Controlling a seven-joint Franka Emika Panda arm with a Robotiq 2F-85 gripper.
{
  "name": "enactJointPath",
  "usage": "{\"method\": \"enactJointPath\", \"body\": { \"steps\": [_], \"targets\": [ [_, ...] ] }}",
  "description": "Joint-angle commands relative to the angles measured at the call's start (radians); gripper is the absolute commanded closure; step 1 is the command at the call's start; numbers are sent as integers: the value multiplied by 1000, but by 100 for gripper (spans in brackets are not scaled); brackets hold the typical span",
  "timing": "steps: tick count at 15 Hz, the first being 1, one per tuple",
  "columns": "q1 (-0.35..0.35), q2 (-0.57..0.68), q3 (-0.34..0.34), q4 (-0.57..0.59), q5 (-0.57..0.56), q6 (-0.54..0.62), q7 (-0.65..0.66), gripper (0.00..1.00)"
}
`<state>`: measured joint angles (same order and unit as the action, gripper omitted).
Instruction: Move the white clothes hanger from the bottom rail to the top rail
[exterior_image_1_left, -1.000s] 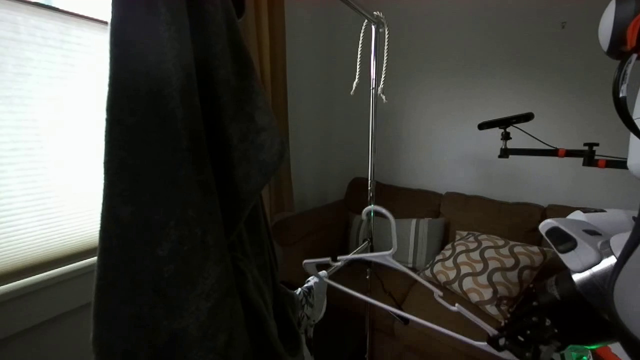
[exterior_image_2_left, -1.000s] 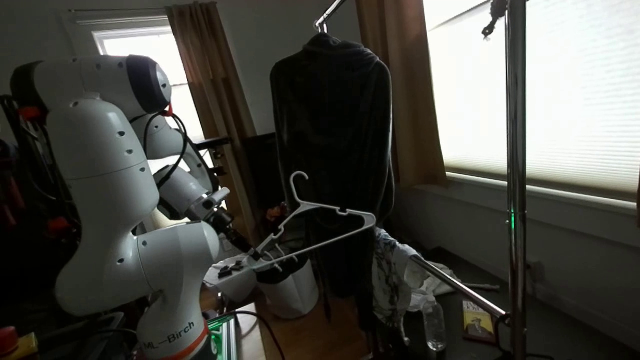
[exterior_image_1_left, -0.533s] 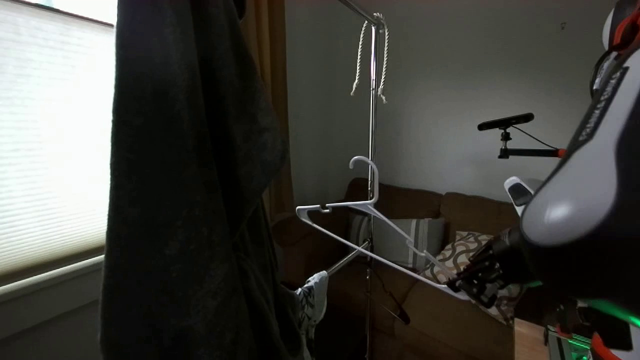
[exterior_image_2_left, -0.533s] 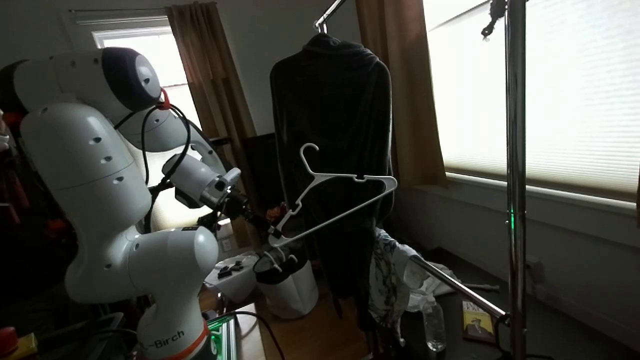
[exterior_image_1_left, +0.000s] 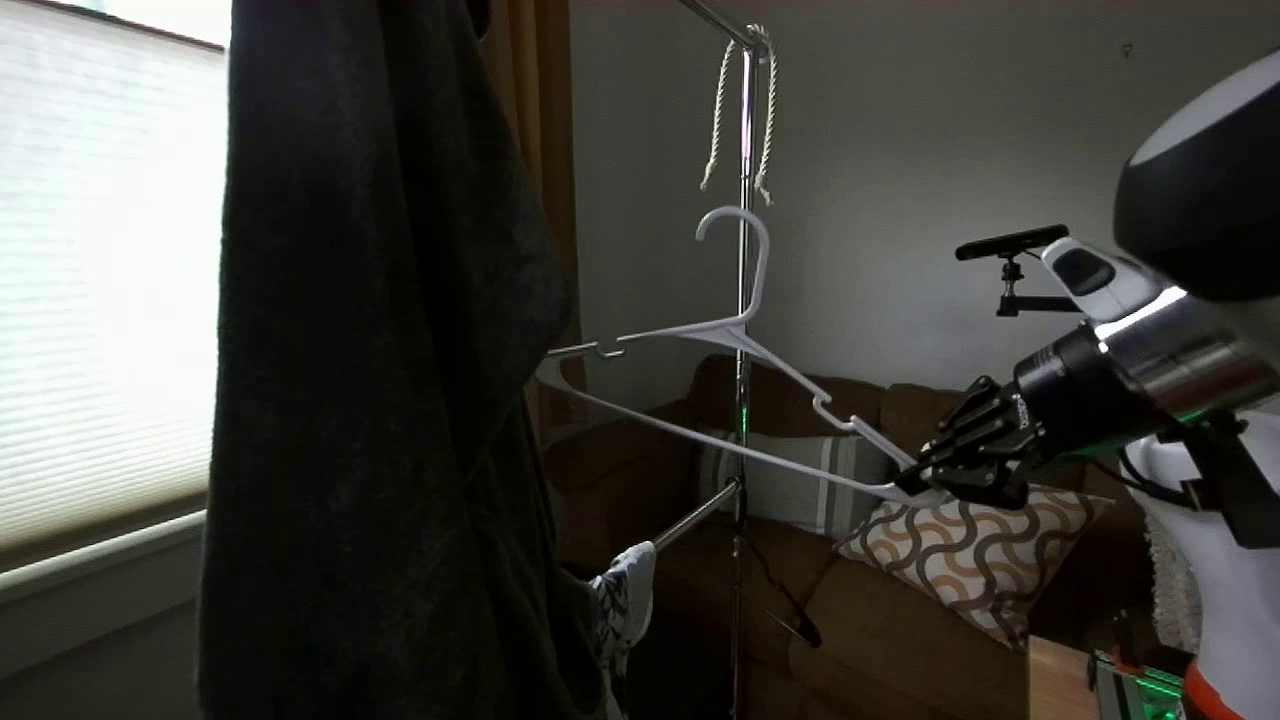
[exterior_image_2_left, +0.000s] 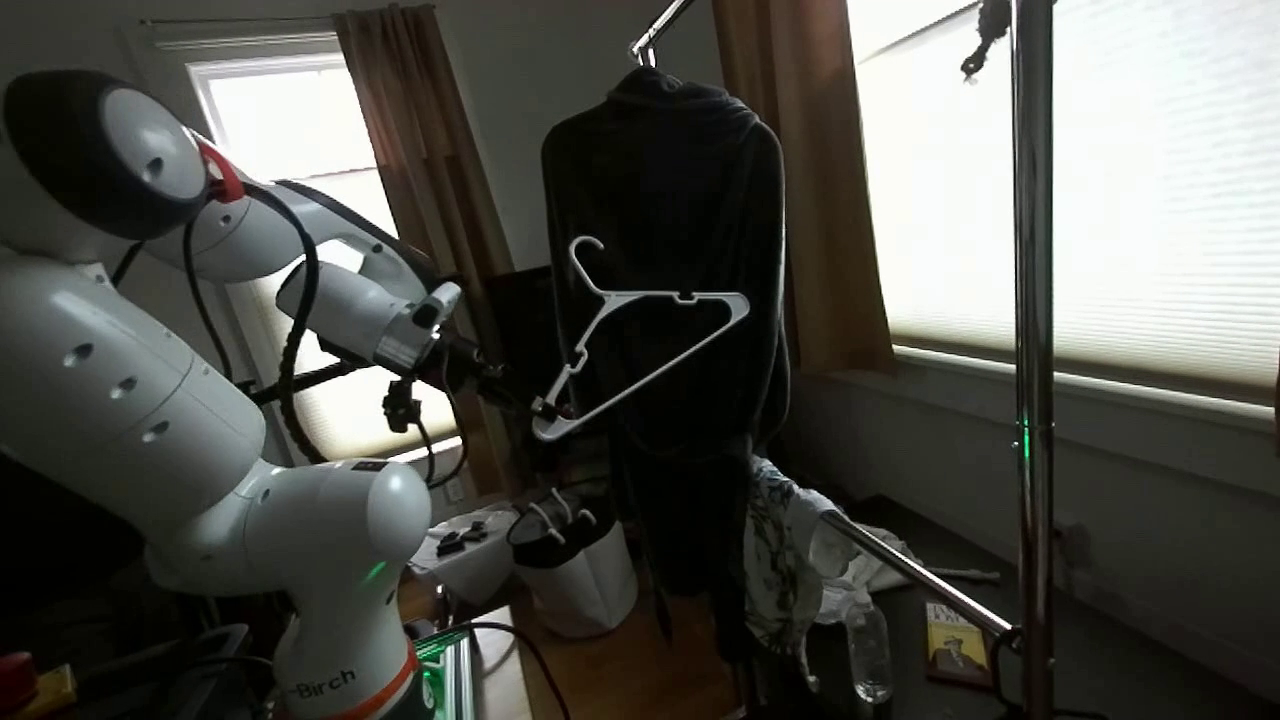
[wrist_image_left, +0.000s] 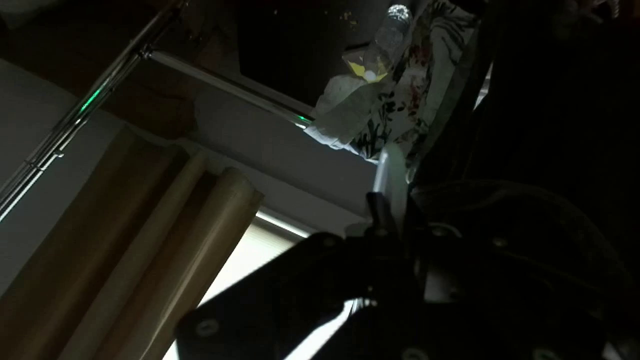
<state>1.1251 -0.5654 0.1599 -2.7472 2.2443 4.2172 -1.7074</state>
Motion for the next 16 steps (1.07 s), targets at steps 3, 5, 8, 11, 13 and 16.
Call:
{"method": "enactJointPath", "body": {
  "steps": [3, 5, 8, 11, 13, 16],
  "targets": [
    [-66, -74, 9, 16, 38, 6, -49, 98],
    [-167, -145, 22, 31, 114, 11, -129, 98],
    [-186, -262, -43, 14, 181, 9, -343, 98],
    [-242, -335, -99, 42, 222, 9, -546, 98],
    [-323, -362, -133, 89, 244, 9, -676, 98],
    [-362, -335, -122, 90, 222, -11, -669, 93]
  ]
}}
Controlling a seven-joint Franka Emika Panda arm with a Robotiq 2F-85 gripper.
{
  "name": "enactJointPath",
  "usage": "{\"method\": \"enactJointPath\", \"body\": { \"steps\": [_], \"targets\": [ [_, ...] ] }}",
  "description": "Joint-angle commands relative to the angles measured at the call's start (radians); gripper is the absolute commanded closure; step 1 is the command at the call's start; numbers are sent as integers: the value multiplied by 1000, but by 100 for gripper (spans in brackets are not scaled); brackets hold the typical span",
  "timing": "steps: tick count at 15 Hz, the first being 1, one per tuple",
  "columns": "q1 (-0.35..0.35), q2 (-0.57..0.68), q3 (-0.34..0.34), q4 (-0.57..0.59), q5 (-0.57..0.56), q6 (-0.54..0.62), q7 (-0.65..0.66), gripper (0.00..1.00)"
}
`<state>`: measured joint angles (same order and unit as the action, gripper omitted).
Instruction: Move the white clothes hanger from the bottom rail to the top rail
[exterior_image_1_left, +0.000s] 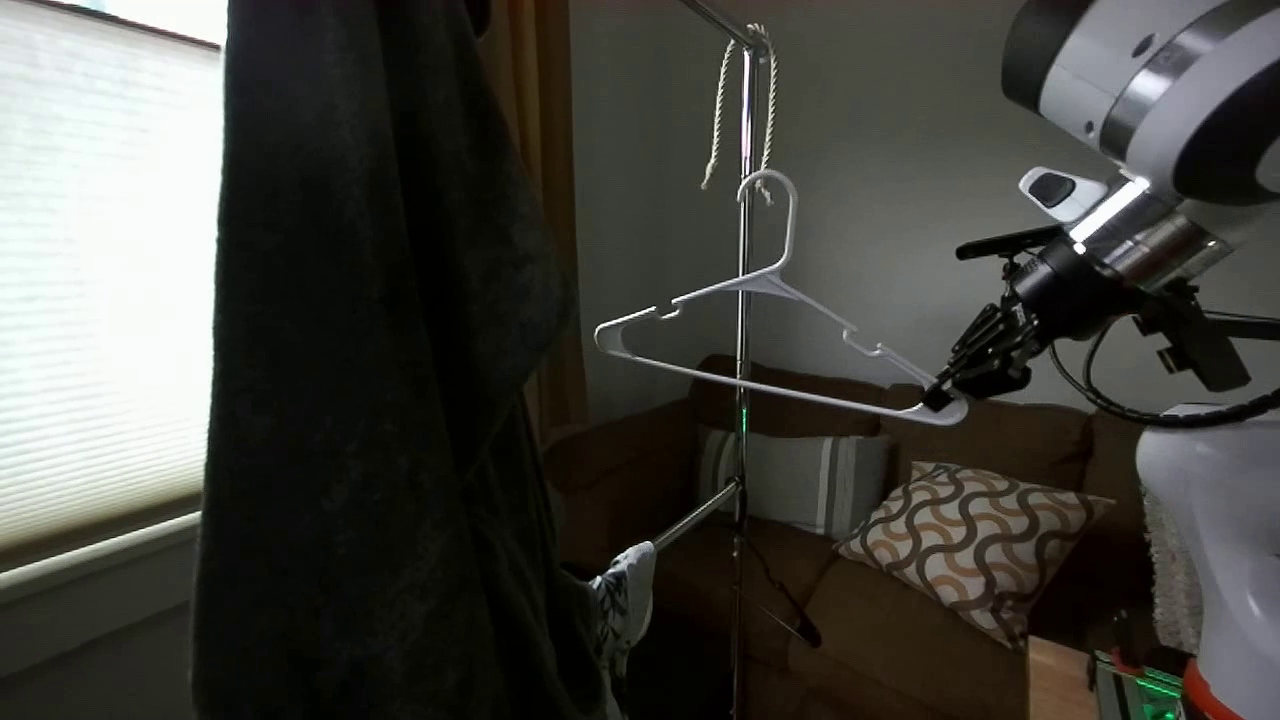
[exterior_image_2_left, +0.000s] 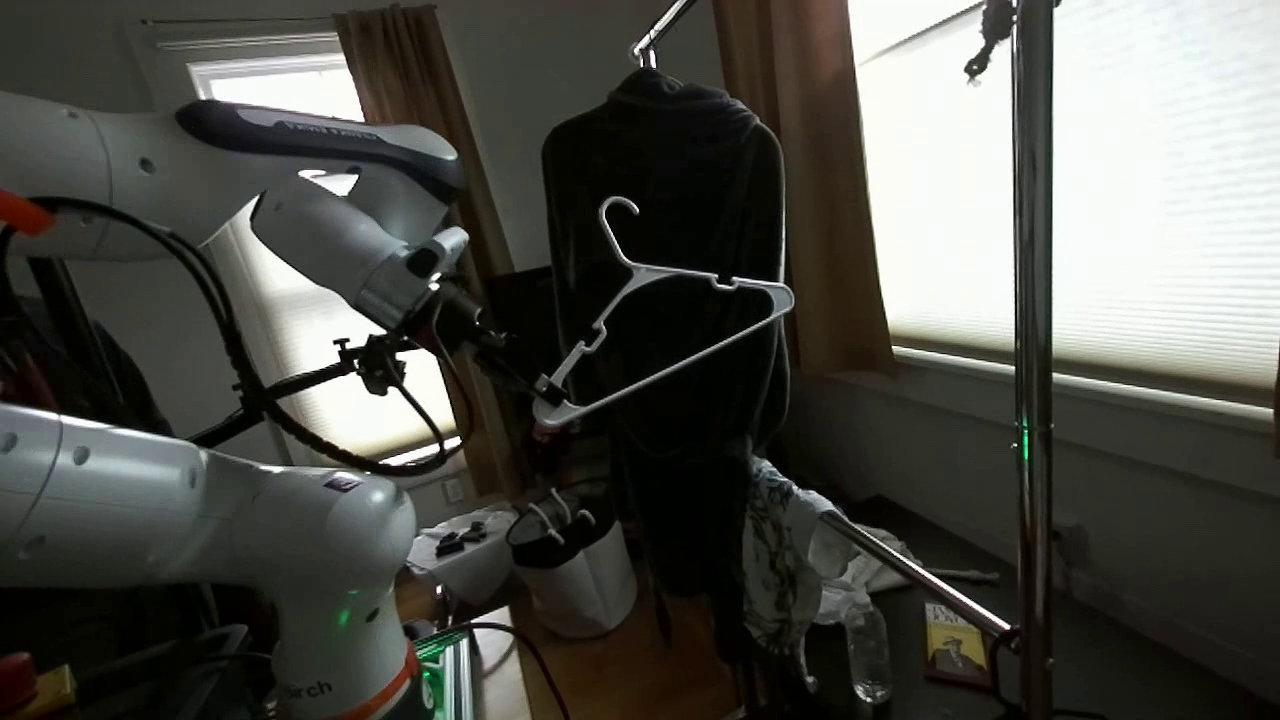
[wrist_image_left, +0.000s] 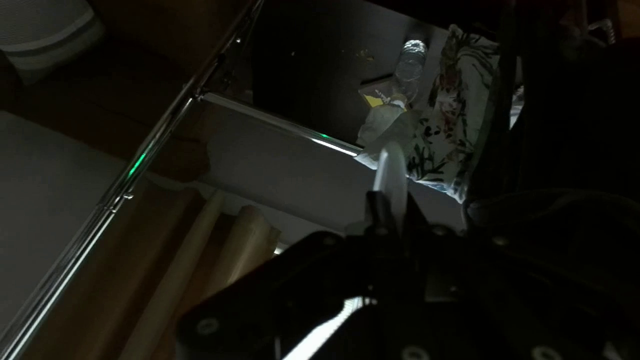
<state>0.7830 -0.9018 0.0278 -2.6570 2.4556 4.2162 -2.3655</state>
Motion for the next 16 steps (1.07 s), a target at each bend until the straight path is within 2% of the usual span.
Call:
{"method": "enactJointPath", "body": {
  "steps": [1, 2, 3, 5, 6, 7, 9, 12, 13, 14, 16],
  "targets": [
    [-53, -5, 5, 16, 16, -10, -47, 93],
    [-70, -7, 4, 25, 20, -9, -65, 93],
    [-75, -7, 4, 29, 22, -9, -69, 98],
    [-84, 54, -72, 111, 44, 25, -89, 98],
    [-100, 42, -102, 164, 27, 48, -105, 98],
    [-223, 76, -106, 214, 61, 2, -197, 98],
    [-251, 104, -172, 324, 62, 40, -304, 98],
    [-379, 227, -198, 520, 120, 30, -494, 98],
    [-296, 273, -204, 507, 43, 28, -378, 98],
    [-329, 157, -199, 431, 52, -5, -374, 93],
    [-318, 215, -196, 477, 49, -5, -357, 93]
  ]
}}
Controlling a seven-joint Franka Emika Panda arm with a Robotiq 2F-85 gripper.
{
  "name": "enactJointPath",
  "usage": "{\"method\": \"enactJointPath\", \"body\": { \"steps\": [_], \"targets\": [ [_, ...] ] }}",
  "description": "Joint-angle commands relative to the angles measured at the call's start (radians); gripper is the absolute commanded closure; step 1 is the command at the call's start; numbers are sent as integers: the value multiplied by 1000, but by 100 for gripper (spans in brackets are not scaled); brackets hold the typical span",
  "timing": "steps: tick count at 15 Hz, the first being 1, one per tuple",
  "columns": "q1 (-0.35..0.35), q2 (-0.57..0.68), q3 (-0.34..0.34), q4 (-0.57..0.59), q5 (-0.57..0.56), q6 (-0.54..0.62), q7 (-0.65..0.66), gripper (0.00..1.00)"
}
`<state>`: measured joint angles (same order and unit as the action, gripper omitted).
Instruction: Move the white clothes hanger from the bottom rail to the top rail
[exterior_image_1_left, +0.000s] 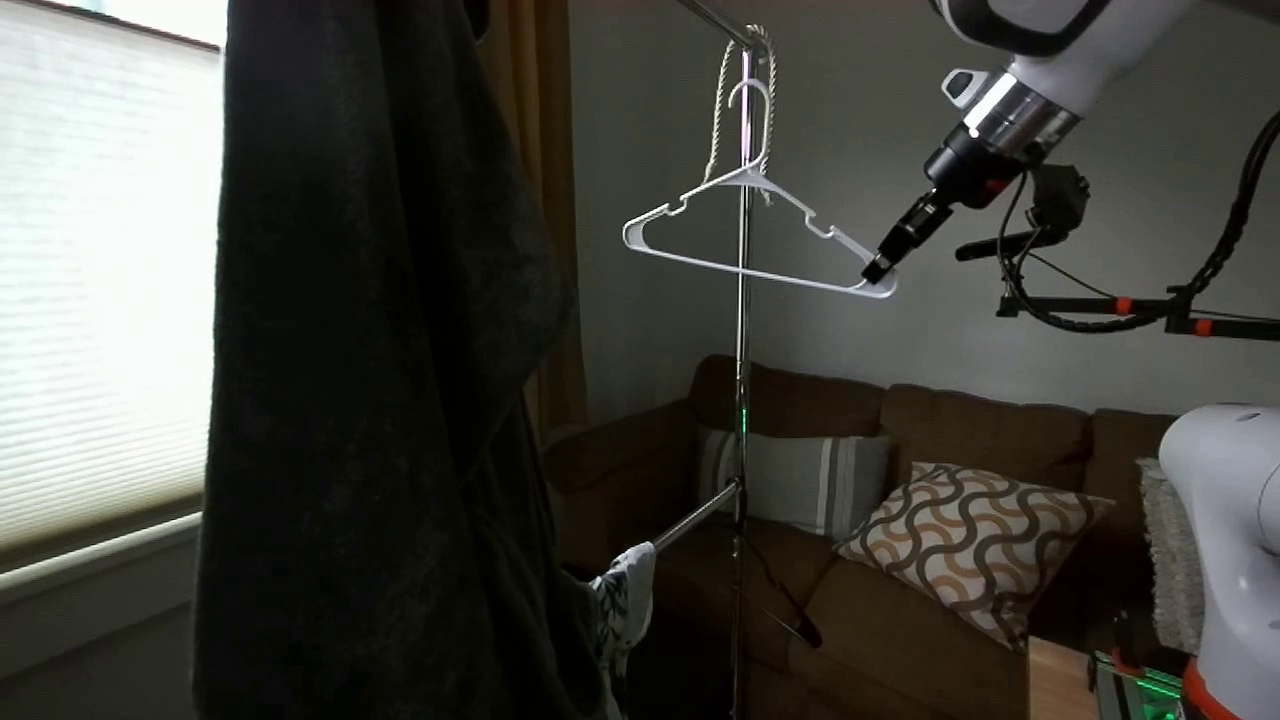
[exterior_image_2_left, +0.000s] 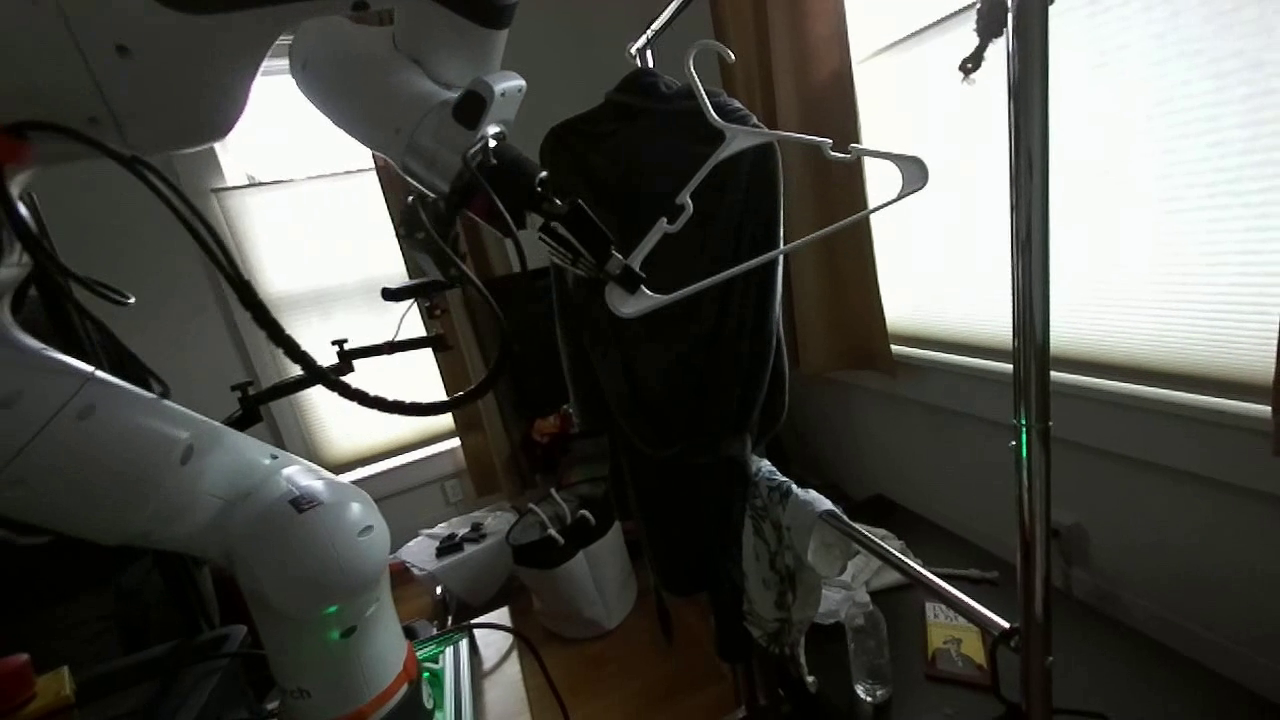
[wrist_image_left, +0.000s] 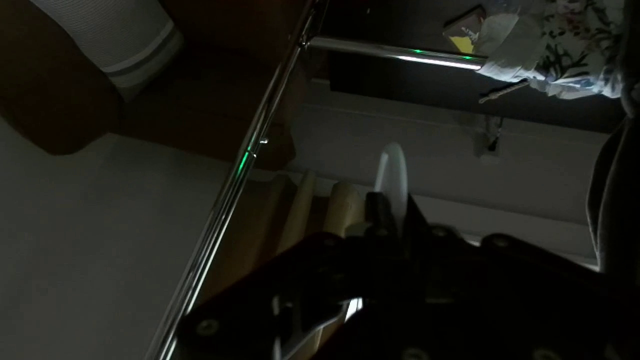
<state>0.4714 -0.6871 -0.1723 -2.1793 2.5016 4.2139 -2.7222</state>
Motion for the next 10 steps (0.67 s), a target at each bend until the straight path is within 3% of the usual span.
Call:
{"method": "enactJointPath", "body": {
  "steps": [1, 10],
  "targets": [
    [0, 29, 5, 6, 3, -3, 5, 93],
    [-18, 75, 15, 24, 15, -8, -5, 93]
  ]
}}
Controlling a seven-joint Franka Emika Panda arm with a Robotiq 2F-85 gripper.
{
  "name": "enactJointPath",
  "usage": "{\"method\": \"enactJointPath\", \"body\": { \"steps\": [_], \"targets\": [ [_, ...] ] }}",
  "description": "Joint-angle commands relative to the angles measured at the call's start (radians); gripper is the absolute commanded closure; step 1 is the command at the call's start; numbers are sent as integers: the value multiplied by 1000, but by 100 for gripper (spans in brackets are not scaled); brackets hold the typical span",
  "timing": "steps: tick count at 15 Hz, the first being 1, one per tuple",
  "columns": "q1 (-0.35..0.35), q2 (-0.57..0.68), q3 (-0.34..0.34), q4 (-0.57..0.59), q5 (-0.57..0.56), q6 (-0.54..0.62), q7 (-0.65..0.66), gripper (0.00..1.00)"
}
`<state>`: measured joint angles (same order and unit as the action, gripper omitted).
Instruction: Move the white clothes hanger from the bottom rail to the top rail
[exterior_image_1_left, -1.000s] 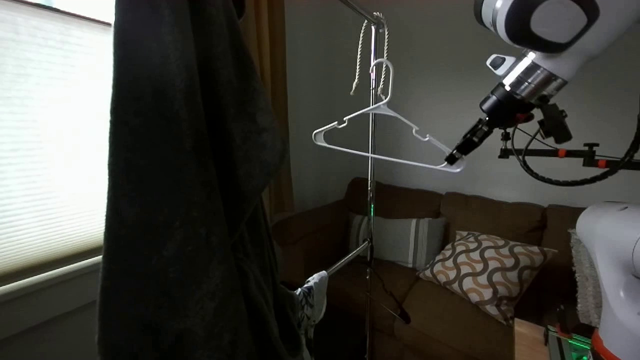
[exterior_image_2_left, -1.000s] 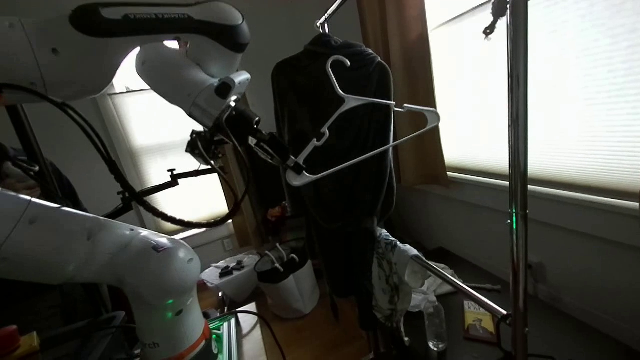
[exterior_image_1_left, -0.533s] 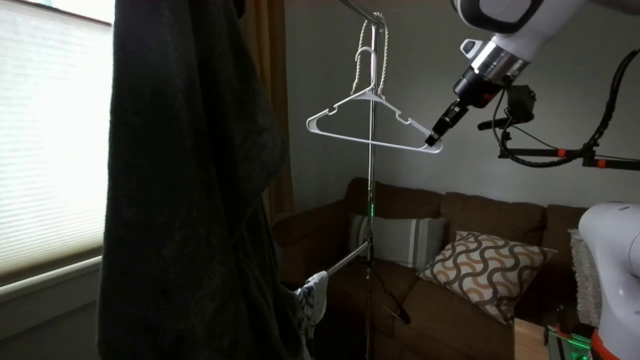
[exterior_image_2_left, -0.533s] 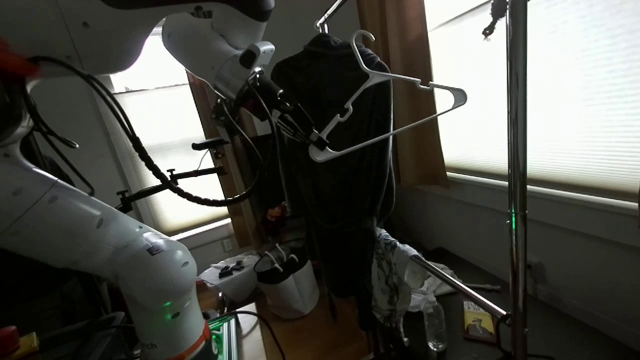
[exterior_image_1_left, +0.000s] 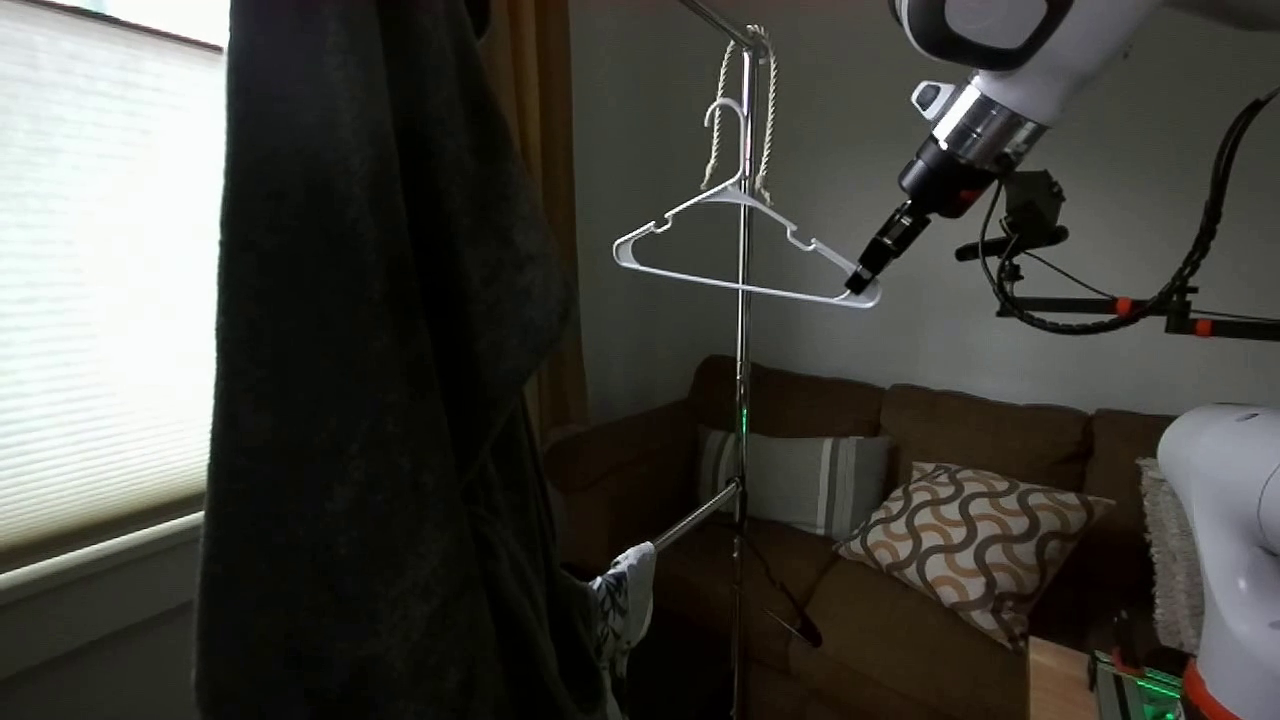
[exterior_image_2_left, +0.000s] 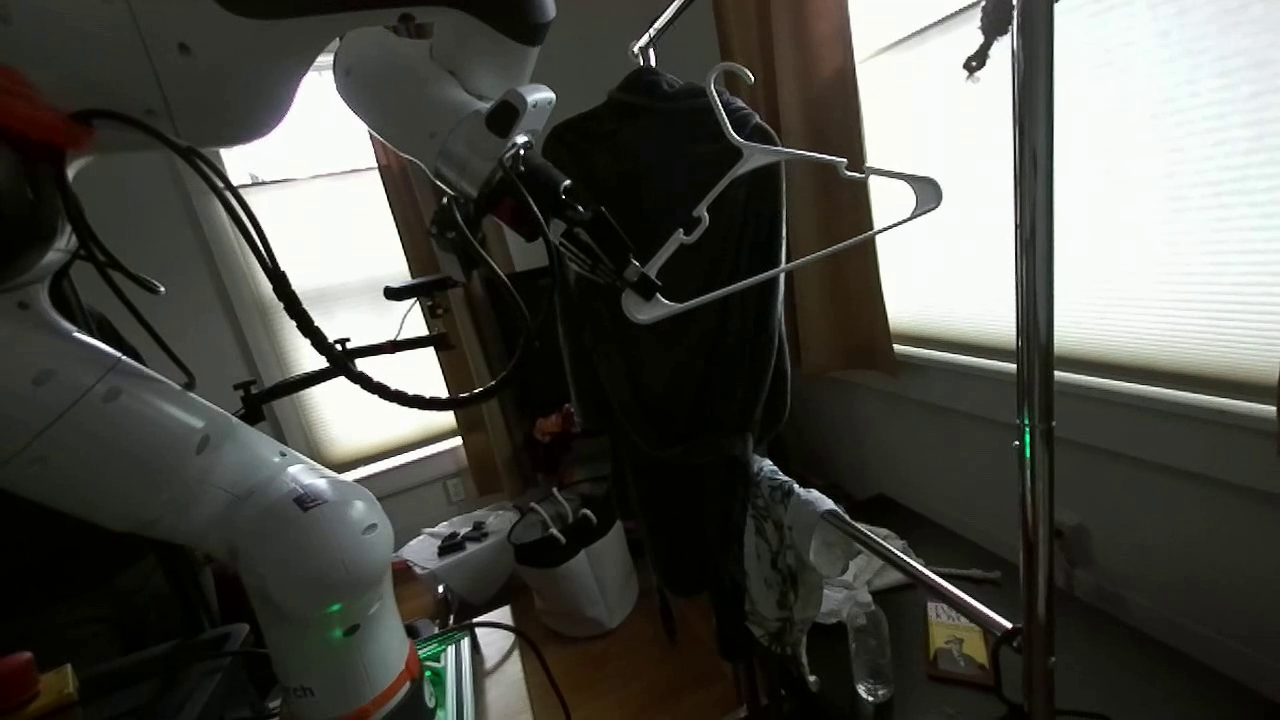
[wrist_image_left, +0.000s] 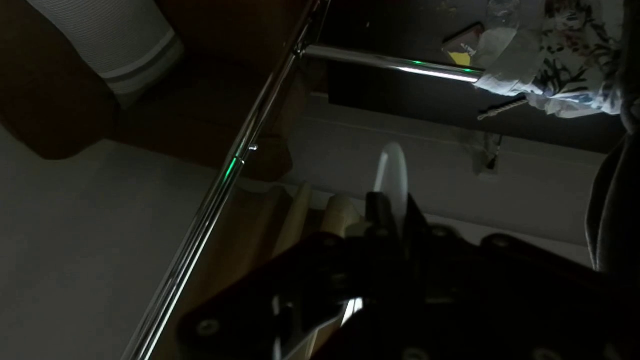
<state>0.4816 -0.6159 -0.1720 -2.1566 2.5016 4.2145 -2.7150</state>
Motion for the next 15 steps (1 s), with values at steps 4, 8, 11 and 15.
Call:
{"method": "enactJointPath", "body": {
  "steps": [4, 8, 11, 15],
  "targets": [
    [-26, 66, -4, 90, 31, -3, -38, 98],
    [25, 173, -37, 235, -25, 30, -28, 98],
    [54, 222, -29, 255, -76, 14, -27, 98],
    [122, 224, 30, 297, -248, 30, -36, 98]
  ]
}}
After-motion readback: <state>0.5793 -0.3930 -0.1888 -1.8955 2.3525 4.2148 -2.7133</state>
